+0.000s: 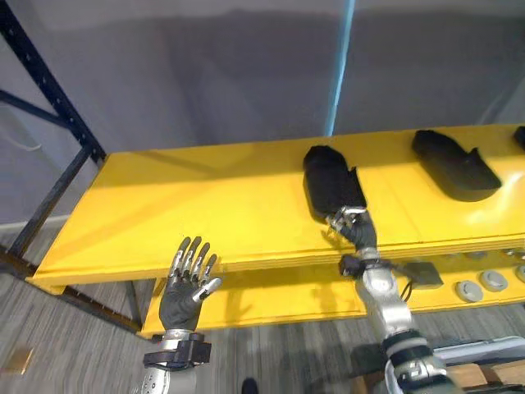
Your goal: Walk over and take plastic housings, then place them on the shelf
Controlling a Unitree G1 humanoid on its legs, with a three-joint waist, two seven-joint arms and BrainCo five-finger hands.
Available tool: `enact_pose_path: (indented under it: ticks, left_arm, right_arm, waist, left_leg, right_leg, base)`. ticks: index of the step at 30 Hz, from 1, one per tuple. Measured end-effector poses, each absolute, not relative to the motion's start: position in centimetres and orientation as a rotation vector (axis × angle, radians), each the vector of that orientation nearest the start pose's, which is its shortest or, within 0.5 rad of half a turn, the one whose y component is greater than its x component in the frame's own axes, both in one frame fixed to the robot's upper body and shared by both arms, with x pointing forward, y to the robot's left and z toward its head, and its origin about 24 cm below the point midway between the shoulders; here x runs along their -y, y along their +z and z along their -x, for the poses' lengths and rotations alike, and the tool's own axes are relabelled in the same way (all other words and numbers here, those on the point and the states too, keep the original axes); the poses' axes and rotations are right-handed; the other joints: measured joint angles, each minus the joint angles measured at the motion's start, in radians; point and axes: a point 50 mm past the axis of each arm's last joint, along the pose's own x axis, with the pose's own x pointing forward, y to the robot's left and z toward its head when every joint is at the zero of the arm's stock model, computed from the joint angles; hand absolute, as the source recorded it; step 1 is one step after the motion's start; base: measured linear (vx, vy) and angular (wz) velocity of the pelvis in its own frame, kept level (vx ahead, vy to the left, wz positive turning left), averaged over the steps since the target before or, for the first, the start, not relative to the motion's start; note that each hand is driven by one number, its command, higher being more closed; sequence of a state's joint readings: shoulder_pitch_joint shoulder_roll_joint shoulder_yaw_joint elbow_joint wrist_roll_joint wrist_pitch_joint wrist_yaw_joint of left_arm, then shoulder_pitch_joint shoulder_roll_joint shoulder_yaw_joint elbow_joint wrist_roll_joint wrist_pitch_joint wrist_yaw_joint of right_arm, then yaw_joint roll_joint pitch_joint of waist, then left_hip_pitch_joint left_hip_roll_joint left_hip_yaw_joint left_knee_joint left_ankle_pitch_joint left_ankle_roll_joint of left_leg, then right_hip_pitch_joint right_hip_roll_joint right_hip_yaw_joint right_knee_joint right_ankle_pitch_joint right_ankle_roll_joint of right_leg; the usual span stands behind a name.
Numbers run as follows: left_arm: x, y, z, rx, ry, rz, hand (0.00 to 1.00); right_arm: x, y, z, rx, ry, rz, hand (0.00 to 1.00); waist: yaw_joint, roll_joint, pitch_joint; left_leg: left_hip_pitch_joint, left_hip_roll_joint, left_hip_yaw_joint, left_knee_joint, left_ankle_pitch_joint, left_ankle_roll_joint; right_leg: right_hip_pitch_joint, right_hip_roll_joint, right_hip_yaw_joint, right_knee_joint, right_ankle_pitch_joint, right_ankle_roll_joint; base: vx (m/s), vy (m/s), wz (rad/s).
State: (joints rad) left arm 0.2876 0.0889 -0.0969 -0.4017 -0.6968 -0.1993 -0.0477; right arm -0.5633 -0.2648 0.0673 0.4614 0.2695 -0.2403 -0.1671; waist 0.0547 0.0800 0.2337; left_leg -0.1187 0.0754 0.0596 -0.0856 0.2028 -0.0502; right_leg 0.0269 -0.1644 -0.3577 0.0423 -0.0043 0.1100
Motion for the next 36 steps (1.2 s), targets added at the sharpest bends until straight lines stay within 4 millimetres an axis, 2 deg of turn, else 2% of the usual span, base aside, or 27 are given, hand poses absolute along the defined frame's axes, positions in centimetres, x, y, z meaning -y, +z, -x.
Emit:
enact_pose_path:
  ticks: [1,4,14,17,23,25,26,29,31,34,36]
  left_arm:
    - [-16.1,9.2,-19.6,0.317,-0.072,0.643,0.00]
    - [-16.1,9.3,-19.7,0.332,-0.071,0.665,0.00]
    - [-15.1,8.9,-21.0,0.298,-0.117,0.689,0.00]
    - [-14.8,9.0,-21.0,0.297,-0.135,0.689,0.00]
    - [-14.6,9.0,-21.0,0.298,-0.147,0.687,0.00]
    - [-14.7,9.0,-20.8,0.307,-0.140,0.690,0.00]
    - [-14.7,9.0,-20.8,0.308,-0.137,0.692,0.00]
    - [-14.8,8.8,-20.4,0.306,-0.124,0.693,0.00]
    - [-14.8,9.2,-20.1,0.326,-0.116,0.683,0.00]
    - [-14.8,9.7,-19.7,0.358,-0.105,0.671,0.00]
    - [-14.8,9.7,-19.7,0.362,-0.090,0.668,0.00]
  right_arm:
    - [18.2,13.9,-35.7,0.345,-0.097,0.000,1.00]
    - [19.2,15.6,-36.2,0.383,-0.116,0.007,1.00]
    - [20.7,19.8,-38.3,0.438,-0.072,0.061,1.00]
    - [21.3,20.5,-38.5,0.445,-0.078,0.081,1.00]
    - [21.4,20.6,-38.6,0.452,-0.079,0.080,1.00]
    - [21.0,20.7,-37.9,0.486,-0.062,0.077,1.00]
    - [20.7,20.7,-37.5,0.504,-0.051,0.073,0.00]
    - [18.5,19.9,-34.1,0.606,0.007,0.030,0.00]
    - [16.9,17.8,-30.8,0.620,0.019,-0.034,0.00]
    - [16.9,14.9,-27.3,0.567,-0.022,-0.039,0.00]
    - [17.4,12.8,-25.3,0.498,-0.062,-0.053,0.00]
  waist:
    - [0.008,0.010,0.026]
    - [0.012,0.019,0.057]
    - [0.017,0.042,0.112]
    - [0.024,0.050,0.119]
    - [0.025,0.051,0.119]
    - [0.020,0.052,0.120]
    - [0.018,0.052,0.120]
    - [0.005,0.051,0.120]
    - [-0.024,0.046,0.118]
    - [-0.049,0.031,0.093]
    - [-0.082,0.006,0.061]
  left_leg:
    - [-0.005,0.000,-0.005,0.000,0.006,0.004]
    - [-0.019,-0.006,-0.007,0.000,0.014,0.010]
    - [-0.033,-0.005,-0.008,0.000,0.015,0.009]
    - [-0.034,-0.006,-0.009,0.000,0.014,0.007]
    - [-0.034,-0.007,-0.009,0.000,0.014,0.007]
    - [-0.032,-0.009,-0.009,0.000,0.019,0.013]
    - [-0.030,-0.010,-0.009,0.000,0.019,0.013]
    - [-0.004,-0.012,0.000,-0.001,0.015,0.008]
    - [0.024,-0.009,0.011,-0.001,0.004,-0.002]
    - [0.038,0.004,0.050,-0.004,-0.017,-0.013]
    - [0.054,0.017,0.082,-0.004,-0.024,-0.014]
  right_leg:
    - [-0.003,-0.003,-0.006,0.004,0.000,0.000]
    - [-0.013,-0.010,-0.007,0.012,0.000,0.000]
    - [-0.040,-0.017,-0.005,0.048,-0.007,0.007]
    - [-0.044,-0.019,-0.005,0.054,-0.007,0.007]
    - [-0.045,-0.020,-0.006,0.056,-0.009,0.008]
    - [-0.043,-0.023,-0.006,0.056,-0.011,0.010]
    - [-0.042,-0.023,-0.006,0.056,-0.012,0.011]
    - [-0.023,-0.024,-0.002,0.042,-0.012,0.011]
    - [0.007,-0.020,0.006,0.027,-0.012,0.011]
    - [0.008,-0.010,0.045,0.015,-0.011,0.010]
    - [0.007,0.000,0.075,0.006,-0.008,0.007]
  base:
    - [-0.04,0.037,0.14]
    - [-0.01,0.022,0.04]
    - [-0.01,0.002,0.00]
    - [0.00,0.000,0.00]
    - [0.00,0.000,0.00]
    - [0.00,0.000,0.00]
    - [0.00,0.000,0.00]
    - [0.05,-0.010,-0.05]
    - [0.03,-0.018,-0.13]
    - [0.02,-0.015,-0.40]
    - [0.04,-0.018,-0.45]
